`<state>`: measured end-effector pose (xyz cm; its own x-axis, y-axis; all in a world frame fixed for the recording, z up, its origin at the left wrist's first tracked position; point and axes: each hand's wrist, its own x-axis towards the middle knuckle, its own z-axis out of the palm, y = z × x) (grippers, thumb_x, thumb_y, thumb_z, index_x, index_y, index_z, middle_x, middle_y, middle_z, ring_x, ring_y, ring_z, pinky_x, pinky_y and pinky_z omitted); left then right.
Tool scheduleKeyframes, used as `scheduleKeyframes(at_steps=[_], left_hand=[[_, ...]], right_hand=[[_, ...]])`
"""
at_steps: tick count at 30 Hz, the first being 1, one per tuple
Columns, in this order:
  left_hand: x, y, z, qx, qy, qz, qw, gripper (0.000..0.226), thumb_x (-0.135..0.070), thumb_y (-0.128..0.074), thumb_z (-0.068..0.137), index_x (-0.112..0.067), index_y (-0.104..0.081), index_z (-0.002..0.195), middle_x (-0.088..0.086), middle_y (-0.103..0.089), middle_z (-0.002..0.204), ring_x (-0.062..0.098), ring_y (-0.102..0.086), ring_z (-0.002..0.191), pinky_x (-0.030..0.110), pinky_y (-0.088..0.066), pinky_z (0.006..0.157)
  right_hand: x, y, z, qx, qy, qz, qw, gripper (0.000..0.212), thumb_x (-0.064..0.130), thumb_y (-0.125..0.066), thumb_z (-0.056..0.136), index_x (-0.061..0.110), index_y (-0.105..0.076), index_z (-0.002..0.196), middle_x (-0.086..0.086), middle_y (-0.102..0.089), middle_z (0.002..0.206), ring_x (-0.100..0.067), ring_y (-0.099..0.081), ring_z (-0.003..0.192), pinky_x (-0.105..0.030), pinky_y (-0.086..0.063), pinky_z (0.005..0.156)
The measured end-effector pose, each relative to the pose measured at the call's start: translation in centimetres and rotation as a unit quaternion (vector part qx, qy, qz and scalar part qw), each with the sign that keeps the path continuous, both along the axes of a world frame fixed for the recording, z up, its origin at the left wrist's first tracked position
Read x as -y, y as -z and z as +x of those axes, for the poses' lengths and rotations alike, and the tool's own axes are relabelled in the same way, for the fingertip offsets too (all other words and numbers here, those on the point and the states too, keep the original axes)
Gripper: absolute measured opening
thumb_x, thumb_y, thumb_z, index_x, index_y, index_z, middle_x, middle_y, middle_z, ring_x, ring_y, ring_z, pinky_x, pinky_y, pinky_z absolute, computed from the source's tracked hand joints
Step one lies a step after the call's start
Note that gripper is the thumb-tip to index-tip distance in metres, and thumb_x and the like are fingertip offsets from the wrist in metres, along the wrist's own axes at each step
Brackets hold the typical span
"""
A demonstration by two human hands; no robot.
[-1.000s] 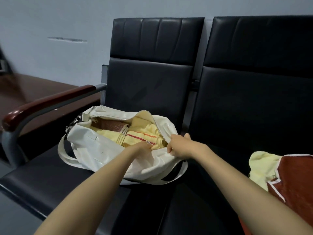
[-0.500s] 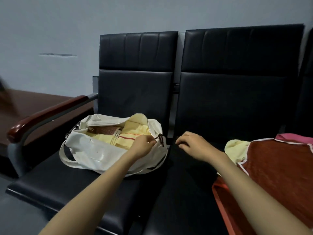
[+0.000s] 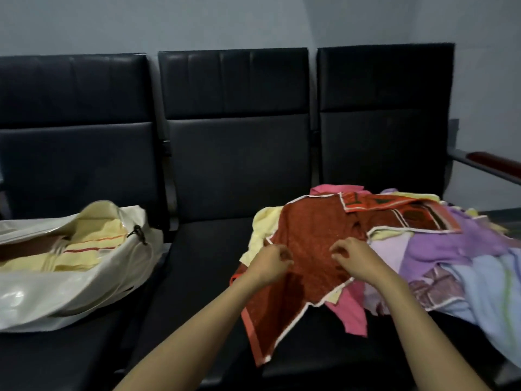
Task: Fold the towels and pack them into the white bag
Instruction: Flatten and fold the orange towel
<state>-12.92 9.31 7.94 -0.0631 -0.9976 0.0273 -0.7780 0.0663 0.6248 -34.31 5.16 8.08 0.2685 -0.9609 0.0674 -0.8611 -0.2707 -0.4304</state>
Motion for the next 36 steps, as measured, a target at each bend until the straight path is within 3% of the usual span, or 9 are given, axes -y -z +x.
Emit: scheduleKeyframes(at_steps=[5,10,17,21,24,26,29,32,36], left_hand=[[1.8,2.2,-4.8,0.046,0.032,0.037,0.998,0.027,-0.024,-0.067,0.084,-0.01,-0.065,0.108,0.009,-0.066,0.113,0.024,-0.061,0.105,0.027,-0.045,0.085],[2.7,5.4,-5.3,0.124,0.06,0.075,0.988,0.042,-0.03,-0.076,0.075,-0.012,-0.06,0.109,0.011,-0.053,0.114,0.026,-0.054,0.107,0.033,-0.045,0.09],[2.3,7.1,-2.7,0.11,0.014,0.018,0.994,0.013,-0.021,-0.07,0.082,-0.014,-0.066,0.092,0.009,-0.058,0.106,0.025,-0.056,0.104,0.03,-0.043,0.087],[0.7,7.3,1.8,0.181,-0.061,0.025,0.981,0.044,-0.031,-0.06,0.09,-0.013,-0.049,0.128,0.01,-0.046,0.131,0.03,-0.043,0.121,0.039,-0.037,0.102],[-0.8,7.4,4.7,0.183,-0.057,0.048,0.98,0.049,-0.027,-0.054,0.095,-0.019,-0.04,0.142,0.006,-0.039,0.143,0.027,-0.04,0.126,0.037,-0.035,0.107],[-1.6,7.2,5.6,0.175,-0.051,0.036,0.983,0.043,-0.02,-0.054,0.094,-0.019,-0.045,0.136,0.004,-0.047,0.134,0.024,-0.046,0.121,0.035,-0.04,0.101],[-2.3,6.7,5.9,0.175,-0.076,0.04,0.981,0.046,-0.018,-0.057,0.091,-0.02,-0.043,0.135,0.005,-0.056,0.124,0.024,-0.056,0.111,0.037,-0.047,0.087],[-2.6,6.5,6.3,0.201,-0.069,0.07,0.975,0.037,-0.037,-0.054,0.094,-0.025,-0.05,0.129,0.003,-0.063,0.115,0.023,-0.061,0.104,0.035,-0.048,0.082],[-2.9,6.3,6.9,0.148,-0.047,0.123,0.98,0.035,-0.053,-0.046,0.095,-0.026,-0.064,0.109,-0.003,-0.066,0.101,0.017,-0.063,0.095,0.035,-0.051,0.083]], right_hand=[[1.2,1.9,-3.6,0.004,0.047,-0.009,0.999,0.02,0.015,-0.066,0.087,0.012,-0.071,0.106,-0.014,-0.063,0.108,-0.028,-0.061,0.102,-0.027,-0.042,0.087],[1.8,3.6,-2.6,-0.092,0.006,0.011,0.996,0.036,0.027,-0.067,0.085,0.019,-0.063,0.12,-0.009,-0.054,0.12,-0.027,-0.05,0.116,-0.029,-0.039,0.098],[0.2,3.7,0.4,-0.142,-0.081,0.024,0.986,0.044,0.018,-0.055,0.085,0.03,-0.056,0.127,-0.001,-0.04,0.129,-0.024,-0.026,0.127,-0.039,-0.023,0.105],[-1.3,4.1,3.3,-0.168,-0.176,0.06,0.968,0.041,0.038,-0.06,0.088,0.028,-0.056,0.127,-0.001,-0.046,0.127,-0.022,-0.033,0.123,-0.042,-0.027,0.103],[-1.4,4.7,4.9,-0.185,-0.184,0.06,0.963,0.027,0.03,-0.059,0.091,0.02,-0.06,0.116,-0.005,-0.05,0.12,-0.025,-0.043,0.119,-0.038,-0.037,0.098],[-1.2,4.9,5.5,-0.169,-0.183,0.045,0.967,0.011,0.022,-0.051,0.095,0.019,-0.061,0.099,-0.005,-0.052,0.107,-0.027,-0.049,0.113,-0.037,-0.04,0.093],[-1.2,5.0,6.2,-0.157,-0.201,0.059,0.965,0.011,0.018,-0.043,0.096,0.022,-0.05,0.089,-0.005,-0.051,0.102,-0.028,-0.051,0.108,-0.035,-0.041,0.091],[-1.6,5.0,6.8,-0.114,-0.229,0.097,0.962,0.005,0.022,-0.048,0.096,0.02,-0.048,0.092,-0.001,-0.051,0.1,-0.023,-0.053,0.104,-0.03,-0.04,0.085],[-2.4,5.3,7.3,-0.152,-0.254,0.1,0.95,0.028,0.04,-0.064,0.088,0.021,-0.055,0.107,0.005,-0.046,0.093,-0.019,-0.051,0.095,-0.03,-0.041,0.083]])
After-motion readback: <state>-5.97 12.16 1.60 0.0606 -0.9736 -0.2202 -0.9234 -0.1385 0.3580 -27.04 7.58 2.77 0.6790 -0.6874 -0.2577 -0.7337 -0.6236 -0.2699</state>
